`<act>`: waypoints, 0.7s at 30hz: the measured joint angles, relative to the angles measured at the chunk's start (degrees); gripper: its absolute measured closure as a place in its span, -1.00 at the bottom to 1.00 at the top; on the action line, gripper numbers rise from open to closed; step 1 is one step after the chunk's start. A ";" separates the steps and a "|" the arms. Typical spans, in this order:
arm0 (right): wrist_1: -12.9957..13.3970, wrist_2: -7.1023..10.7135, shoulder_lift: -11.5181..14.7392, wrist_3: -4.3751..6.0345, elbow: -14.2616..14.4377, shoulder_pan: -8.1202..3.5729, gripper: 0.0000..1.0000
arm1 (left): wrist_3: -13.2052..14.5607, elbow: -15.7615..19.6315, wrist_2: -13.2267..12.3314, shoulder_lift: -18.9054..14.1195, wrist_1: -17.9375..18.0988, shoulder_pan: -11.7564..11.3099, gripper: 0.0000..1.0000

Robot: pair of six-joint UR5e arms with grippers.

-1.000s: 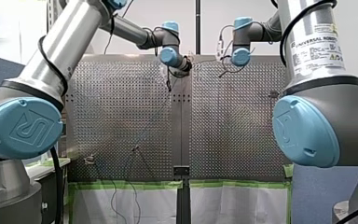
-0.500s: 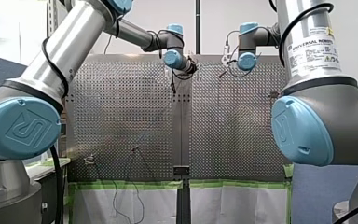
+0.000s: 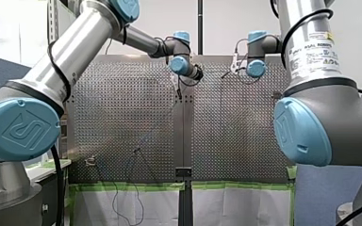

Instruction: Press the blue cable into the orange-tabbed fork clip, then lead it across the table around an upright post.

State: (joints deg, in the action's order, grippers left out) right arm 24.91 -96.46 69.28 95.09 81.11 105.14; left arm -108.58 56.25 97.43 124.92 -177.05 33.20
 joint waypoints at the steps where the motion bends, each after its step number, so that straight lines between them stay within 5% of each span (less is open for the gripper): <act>1: 0.03 0.17 -0.28 0.32 0.00 -0.28 1.00 | -0.01 -0.06 0.01 0.28 0.01 0.04 1.00; 9: 0.04 0.83 -3.11 1.13 -0.01 -1.43 1.00 | -0.02 -0.18 0.07 1.57 0.11 0.14 1.00; 21: -0.15 1.06 -7.32 1.16 0.11 -1.12 1.00 | 0.11 0.06 0.01 3.06 0.19 0.40 1.00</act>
State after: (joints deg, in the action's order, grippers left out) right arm 24.76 -95.41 61.96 96.26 81.22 104.02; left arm -108.47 56.31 97.45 127.98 -176.85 33.60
